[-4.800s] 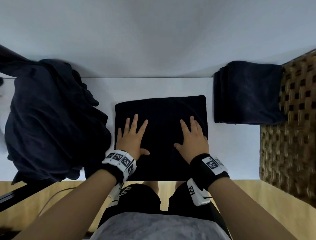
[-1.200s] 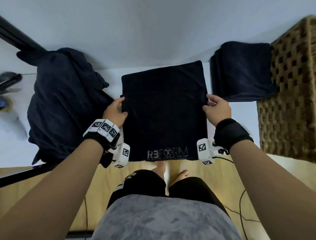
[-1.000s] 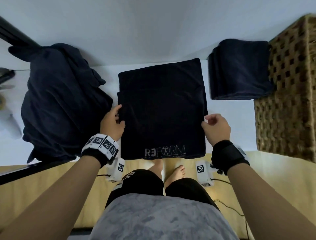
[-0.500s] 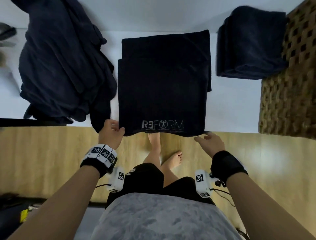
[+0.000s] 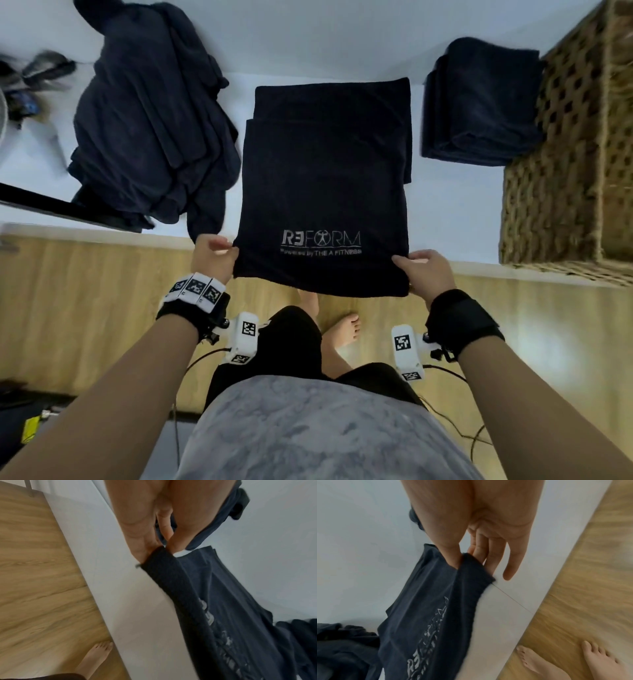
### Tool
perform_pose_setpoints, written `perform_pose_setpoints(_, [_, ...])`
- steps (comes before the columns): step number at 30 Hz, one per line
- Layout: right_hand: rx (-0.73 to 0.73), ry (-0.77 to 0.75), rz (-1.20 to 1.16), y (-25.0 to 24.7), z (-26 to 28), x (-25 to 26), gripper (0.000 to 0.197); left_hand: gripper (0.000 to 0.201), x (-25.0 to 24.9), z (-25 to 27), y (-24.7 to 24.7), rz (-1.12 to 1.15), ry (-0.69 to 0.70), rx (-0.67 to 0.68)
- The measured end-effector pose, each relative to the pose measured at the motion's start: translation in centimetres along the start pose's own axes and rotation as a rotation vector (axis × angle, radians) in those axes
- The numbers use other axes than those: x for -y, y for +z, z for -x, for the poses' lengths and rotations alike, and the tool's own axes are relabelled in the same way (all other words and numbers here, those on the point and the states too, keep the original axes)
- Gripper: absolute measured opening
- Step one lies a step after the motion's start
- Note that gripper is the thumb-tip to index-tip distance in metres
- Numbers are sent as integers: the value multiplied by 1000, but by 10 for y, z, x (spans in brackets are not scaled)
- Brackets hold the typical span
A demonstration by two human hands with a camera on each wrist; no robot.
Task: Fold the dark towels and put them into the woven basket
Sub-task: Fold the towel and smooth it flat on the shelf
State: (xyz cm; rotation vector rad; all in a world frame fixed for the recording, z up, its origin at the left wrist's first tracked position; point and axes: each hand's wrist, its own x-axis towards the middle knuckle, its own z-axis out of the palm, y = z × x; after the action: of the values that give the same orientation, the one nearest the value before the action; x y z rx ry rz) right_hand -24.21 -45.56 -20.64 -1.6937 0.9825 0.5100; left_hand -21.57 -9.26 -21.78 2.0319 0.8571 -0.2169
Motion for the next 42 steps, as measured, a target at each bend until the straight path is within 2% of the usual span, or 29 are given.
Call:
perform_pose_setpoints(1, [-16, -27, -3, -6, 4, 6, 31, 18, -5, 2, -3, 58, 40, -19])
perform_pose_setpoints(3, [7, -67, -117, -15, 13, 19, 34, 22, -17, 7, -9, 259, 24, 9])
perform_pose_setpoints(6, [77, -132, -294, -26, 23, 45, 30, 20, -46, 10, -16, 568, -64, 119])
perform_pose_setpoints(8, [109, -173, -389, -31, 25, 62, 30, 30, -64, 6, -19, 704, -69, 189])
perform_pose_setpoints(11, [144, -223, -555, -36, 18, 88, 29, 50, -84, -7, -18, 682, 5, 265])
perform_pose_setpoints(14, [159, -245, -618, -37, 5, 115, 33, 57, -102, -27, -9, 600, 53, 237])
perform_pose_setpoints(16, [121, -308, -516, -35, -4, 132, 37, 53, -115, -42, -2, 526, 99, 172])
perform_pose_setpoints(18, [26, -395, -283, -31, -16, 150, 37, 40, -132, -58, 7, 417, 167, 116])
perform_pose_setpoints(20, [-102, -460, -52, -24, -28, 169, 27, 22, -150, -74, 18, 450, 193, 84])
perform_pose_setpoints(23, [-270, -530, 118, -11, -50, 200, 8, 11, -176, -102, 38, 509, 173, 20])
perform_pose_setpoints(26, [-352, -541, 189, 2, -79, 230, 18, 18, -195, -132, 57, 231, 205, -50])
perform_pose_setpoints(30, [-411, -492, 381, 16, -122, 260, 25, 22, -215, -167, 78, -112, 246, -113])
perform_pose_setpoints(34, [-375, -463, 554, 28, -158, 275, 26, 31, -225, -193, 92, -314, 192, -56])
perform_pose_setpoints(39, [-320, -424, 686, 37, -184, 280, 27, 27, -230, -214, 100, -310, 171, 11])
perform_pose_setpoints(42, [-275, -408, 684, 43, -191, 283, 25, 14, -233, -215, 102, -277, 135, 33])
